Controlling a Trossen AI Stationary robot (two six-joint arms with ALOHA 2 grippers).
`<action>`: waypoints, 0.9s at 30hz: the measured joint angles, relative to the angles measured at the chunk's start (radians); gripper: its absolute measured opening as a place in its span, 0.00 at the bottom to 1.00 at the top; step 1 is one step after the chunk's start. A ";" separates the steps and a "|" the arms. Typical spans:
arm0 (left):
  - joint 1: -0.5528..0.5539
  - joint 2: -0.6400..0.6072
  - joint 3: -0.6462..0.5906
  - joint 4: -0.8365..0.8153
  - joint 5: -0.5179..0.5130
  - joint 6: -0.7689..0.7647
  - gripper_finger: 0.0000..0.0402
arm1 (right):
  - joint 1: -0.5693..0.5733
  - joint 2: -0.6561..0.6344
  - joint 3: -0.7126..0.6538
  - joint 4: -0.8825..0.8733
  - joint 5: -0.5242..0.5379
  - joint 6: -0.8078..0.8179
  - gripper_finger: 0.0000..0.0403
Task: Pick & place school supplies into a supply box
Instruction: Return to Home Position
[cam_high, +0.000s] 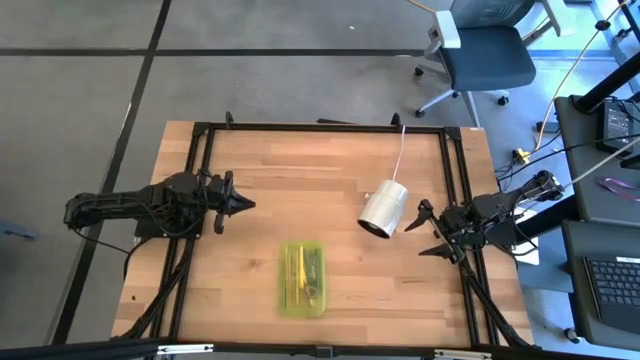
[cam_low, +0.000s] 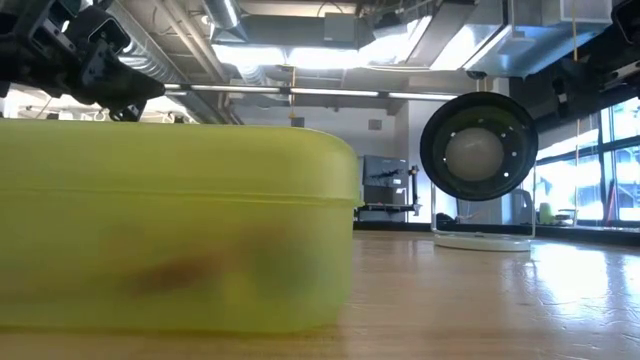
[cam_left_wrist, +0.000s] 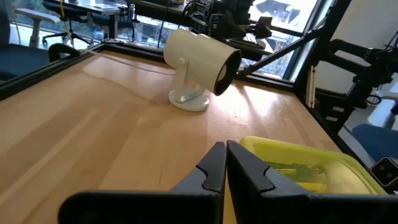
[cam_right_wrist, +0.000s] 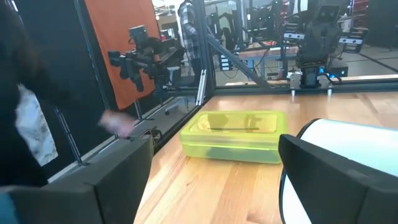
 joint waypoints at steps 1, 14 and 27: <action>0.000 0.000 0.000 0.000 0.000 0.000 0.02 | 0.000 0.000 0.000 0.000 0.000 0.000 0.87; 0.000 0.000 0.000 0.001 0.000 0.000 0.03 | 0.000 0.000 0.000 0.000 0.000 0.000 0.87; 0.000 0.000 0.000 0.001 -0.001 0.000 0.02 | 0.000 0.000 0.000 0.000 0.000 0.000 0.87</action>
